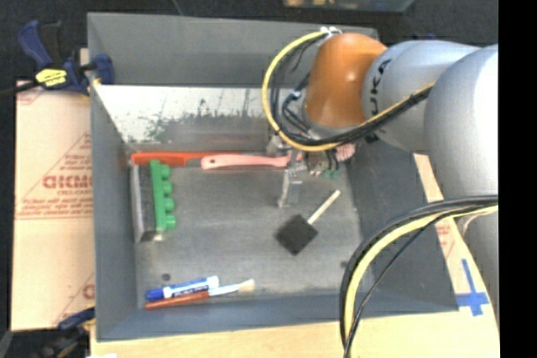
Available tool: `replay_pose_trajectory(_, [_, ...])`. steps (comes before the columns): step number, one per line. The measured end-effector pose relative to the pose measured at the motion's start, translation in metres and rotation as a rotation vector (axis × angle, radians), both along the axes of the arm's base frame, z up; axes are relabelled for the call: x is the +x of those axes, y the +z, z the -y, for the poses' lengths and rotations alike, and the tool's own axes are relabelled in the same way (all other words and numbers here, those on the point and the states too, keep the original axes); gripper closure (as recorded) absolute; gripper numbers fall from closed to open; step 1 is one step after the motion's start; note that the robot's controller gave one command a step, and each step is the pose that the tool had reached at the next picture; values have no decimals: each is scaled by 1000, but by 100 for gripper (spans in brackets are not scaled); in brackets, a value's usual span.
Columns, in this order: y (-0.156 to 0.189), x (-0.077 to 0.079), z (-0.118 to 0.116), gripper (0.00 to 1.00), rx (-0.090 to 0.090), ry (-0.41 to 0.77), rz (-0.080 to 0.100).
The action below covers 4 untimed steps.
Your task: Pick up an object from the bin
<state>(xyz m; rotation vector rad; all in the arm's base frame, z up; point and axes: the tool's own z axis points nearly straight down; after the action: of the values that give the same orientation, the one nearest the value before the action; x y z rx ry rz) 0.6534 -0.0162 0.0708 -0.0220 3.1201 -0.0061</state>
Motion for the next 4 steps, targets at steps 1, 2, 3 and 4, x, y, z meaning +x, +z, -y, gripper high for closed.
replay_pose_trajectory(1, [2,4,-14,100,-1,36,-6])
replay_pose_trajectory(2, [2,4,-14,100,-1,36,-6])
replay_pose_trajectory(3, [13,5,-13,100,-2,35,2])
replay_pose_trajectory(4, [24,5,-12,100,-3,35,4])
